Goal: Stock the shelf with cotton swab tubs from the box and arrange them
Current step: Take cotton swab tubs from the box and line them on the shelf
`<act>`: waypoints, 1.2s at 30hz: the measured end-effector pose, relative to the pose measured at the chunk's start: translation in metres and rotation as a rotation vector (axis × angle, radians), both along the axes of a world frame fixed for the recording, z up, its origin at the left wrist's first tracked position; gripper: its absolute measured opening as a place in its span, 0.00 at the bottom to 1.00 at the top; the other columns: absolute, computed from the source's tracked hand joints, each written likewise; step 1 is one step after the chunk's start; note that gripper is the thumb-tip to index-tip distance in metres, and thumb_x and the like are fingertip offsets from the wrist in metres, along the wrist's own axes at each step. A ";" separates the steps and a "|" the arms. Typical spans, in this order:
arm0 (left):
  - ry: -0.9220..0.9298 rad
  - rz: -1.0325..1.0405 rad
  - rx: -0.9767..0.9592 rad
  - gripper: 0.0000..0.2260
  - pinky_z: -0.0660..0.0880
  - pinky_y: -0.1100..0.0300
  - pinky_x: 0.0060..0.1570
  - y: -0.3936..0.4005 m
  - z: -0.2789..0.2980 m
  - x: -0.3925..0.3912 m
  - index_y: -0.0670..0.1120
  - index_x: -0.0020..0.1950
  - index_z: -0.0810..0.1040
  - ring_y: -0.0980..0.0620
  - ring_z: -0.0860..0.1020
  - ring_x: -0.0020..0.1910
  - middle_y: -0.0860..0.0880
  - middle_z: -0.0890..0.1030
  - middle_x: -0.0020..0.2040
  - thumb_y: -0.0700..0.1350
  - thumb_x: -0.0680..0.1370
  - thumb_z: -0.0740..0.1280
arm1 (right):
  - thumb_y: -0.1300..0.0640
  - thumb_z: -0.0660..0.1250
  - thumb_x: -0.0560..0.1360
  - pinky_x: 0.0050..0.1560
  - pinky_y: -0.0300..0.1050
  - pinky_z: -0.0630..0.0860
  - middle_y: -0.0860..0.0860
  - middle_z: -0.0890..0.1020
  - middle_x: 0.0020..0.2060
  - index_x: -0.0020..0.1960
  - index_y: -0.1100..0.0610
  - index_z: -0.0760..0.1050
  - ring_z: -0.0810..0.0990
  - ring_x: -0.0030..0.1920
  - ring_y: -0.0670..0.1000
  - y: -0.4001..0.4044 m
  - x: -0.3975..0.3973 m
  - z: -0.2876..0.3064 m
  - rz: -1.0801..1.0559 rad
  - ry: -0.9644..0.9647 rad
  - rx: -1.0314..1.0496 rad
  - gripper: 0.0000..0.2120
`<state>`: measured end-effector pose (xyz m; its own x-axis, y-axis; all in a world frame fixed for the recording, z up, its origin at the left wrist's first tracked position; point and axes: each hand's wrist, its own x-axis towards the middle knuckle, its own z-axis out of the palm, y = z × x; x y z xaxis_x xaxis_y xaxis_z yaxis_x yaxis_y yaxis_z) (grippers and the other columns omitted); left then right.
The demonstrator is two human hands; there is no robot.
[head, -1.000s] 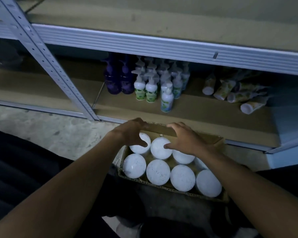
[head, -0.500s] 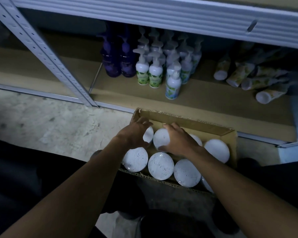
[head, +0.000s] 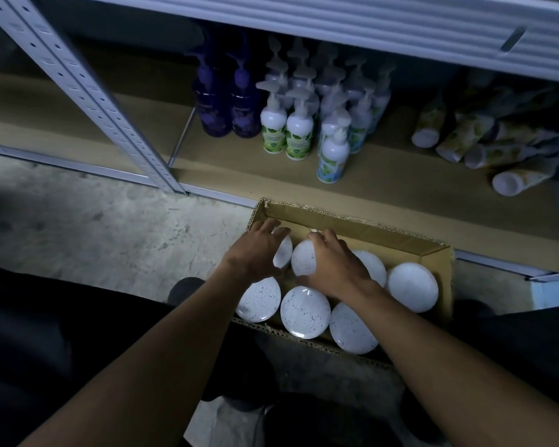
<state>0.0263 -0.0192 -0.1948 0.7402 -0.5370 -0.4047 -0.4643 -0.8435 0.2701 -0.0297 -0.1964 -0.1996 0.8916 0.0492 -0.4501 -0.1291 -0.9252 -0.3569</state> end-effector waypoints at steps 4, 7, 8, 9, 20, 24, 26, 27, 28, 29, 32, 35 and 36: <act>0.000 0.005 -0.002 0.38 0.71 0.47 0.65 0.000 -0.001 0.001 0.48 0.78 0.60 0.42 0.62 0.73 0.46 0.61 0.76 0.52 0.72 0.74 | 0.37 0.75 0.67 0.57 0.55 0.77 0.52 0.62 0.71 0.76 0.54 0.58 0.69 0.66 0.58 0.001 -0.001 -0.001 0.003 -0.017 -0.020 0.47; -0.003 0.000 0.013 0.38 0.72 0.47 0.64 -0.001 -0.002 0.000 0.48 0.77 0.60 0.42 0.63 0.71 0.45 0.62 0.75 0.53 0.72 0.73 | 0.38 0.75 0.67 0.56 0.55 0.77 0.53 0.63 0.70 0.76 0.55 0.58 0.69 0.66 0.58 0.002 -0.002 0.000 0.011 -0.023 -0.021 0.46; -0.005 0.000 0.019 0.37 0.71 0.47 0.65 -0.001 -0.001 0.000 0.48 0.77 0.60 0.42 0.63 0.71 0.45 0.62 0.75 0.54 0.73 0.73 | 0.38 0.75 0.67 0.56 0.55 0.77 0.53 0.63 0.70 0.76 0.55 0.58 0.69 0.66 0.58 0.003 -0.002 0.001 0.016 -0.025 -0.022 0.46; -0.006 0.002 0.023 0.37 0.71 0.47 0.65 -0.002 -0.001 0.001 0.48 0.77 0.60 0.42 0.63 0.72 0.45 0.62 0.75 0.54 0.73 0.72 | 0.38 0.75 0.68 0.56 0.54 0.77 0.53 0.63 0.70 0.76 0.55 0.58 0.69 0.66 0.58 0.003 -0.002 0.002 0.018 -0.028 -0.023 0.46; 0.003 0.035 -0.008 0.40 0.67 0.45 0.69 -0.002 0.025 0.004 0.51 0.78 0.60 0.42 0.58 0.75 0.46 0.61 0.76 0.56 0.70 0.73 | 0.39 0.76 0.65 0.57 0.52 0.75 0.53 0.66 0.67 0.74 0.54 0.63 0.70 0.65 0.58 0.000 -0.001 0.030 0.000 -0.082 0.003 0.43; -0.030 0.043 -0.021 0.39 0.68 0.48 0.68 -0.003 0.044 0.004 0.49 0.76 0.65 0.43 0.62 0.72 0.45 0.65 0.74 0.58 0.68 0.73 | 0.41 0.76 0.65 0.57 0.50 0.75 0.52 0.67 0.66 0.73 0.52 0.64 0.71 0.64 0.58 -0.005 -0.003 0.047 -0.004 -0.123 0.017 0.42; -0.045 0.051 -0.033 0.39 0.69 0.47 0.66 -0.003 0.056 0.002 0.48 0.75 0.67 0.42 0.64 0.70 0.44 0.66 0.72 0.57 0.67 0.75 | 0.40 0.76 0.64 0.56 0.50 0.75 0.52 0.66 0.65 0.72 0.53 0.65 0.72 0.63 0.58 -0.007 -0.006 0.059 0.000 -0.161 0.019 0.42; -0.039 0.062 -0.039 0.39 0.70 0.46 0.65 -0.003 0.059 0.003 0.48 0.74 0.67 0.42 0.64 0.69 0.44 0.67 0.72 0.56 0.67 0.75 | 0.40 0.76 0.64 0.57 0.50 0.75 0.52 0.66 0.64 0.72 0.53 0.65 0.73 0.62 0.58 -0.008 -0.005 0.063 0.003 -0.168 0.017 0.42; -0.040 0.068 -0.046 0.39 0.70 0.46 0.65 -0.003 0.065 0.002 0.48 0.74 0.67 0.42 0.65 0.69 0.44 0.67 0.71 0.56 0.66 0.76 | 0.40 0.76 0.64 0.57 0.50 0.75 0.52 0.66 0.64 0.73 0.53 0.65 0.73 0.62 0.58 -0.008 -0.005 0.070 0.003 -0.177 0.016 0.42; -0.045 0.067 -0.048 0.39 0.70 0.46 0.65 -0.004 0.072 0.001 0.49 0.74 0.67 0.42 0.65 0.69 0.44 0.67 0.71 0.55 0.66 0.76 | 0.40 0.75 0.64 0.57 0.51 0.76 0.52 0.66 0.65 0.73 0.53 0.65 0.73 0.62 0.58 -0.009 -0.006 0.077 -0.001 -0.185 0.015 0.42; -0.065 0.053 -0.062 0.40 0.66 0.50 0.69 -0.007 0.094 -0.001 0.49 0.75 0.67 0.42 0.68 0.68 0.44 0.68 0.72 0.54 0.66 0.77 | 0.40 0.75 0.64 0.56 0.52 0.76 0.51 0.65 0.65 0.72 0.52 0.65 0.73 0.62 0.58 -0.012 -0.008 0.098 -0.012 -0.214 0.011 0.41; -0.095 0.057 -0.108 0.39 0.67 0.56 0.67 -0.008 0.118 -0.003 0.47 0.75 0.68 0.43 0.71 0.67 0.44 0.69 0.71 0.52 0.66 0.78 | 0.40 0.75 0.64 0.56 0.52 0.76 0.52 0.66 0.64 0.71 0.53 0.66 0.73 0.62 0.58 -0.016 -0.009 0.118 0.006 -0.265 0.012 0.41; -0.106 0.054 -0.120 0.39 0.69 0.56 0.65 -0.009 0.126 -0.004 0.47 0.74 0.69 0.43 0.72 0.66 0.44 0.70 0.70 0.52 0.66 0.78 | 0.40 0.75 0.64 0.56 0.53 0.75 0.52 0.67 0.64 0.72 0.52 0.65 0.72 0.63 0.58 -0.018 -0.010 0.125 0.006 -0.280 0.018 0.41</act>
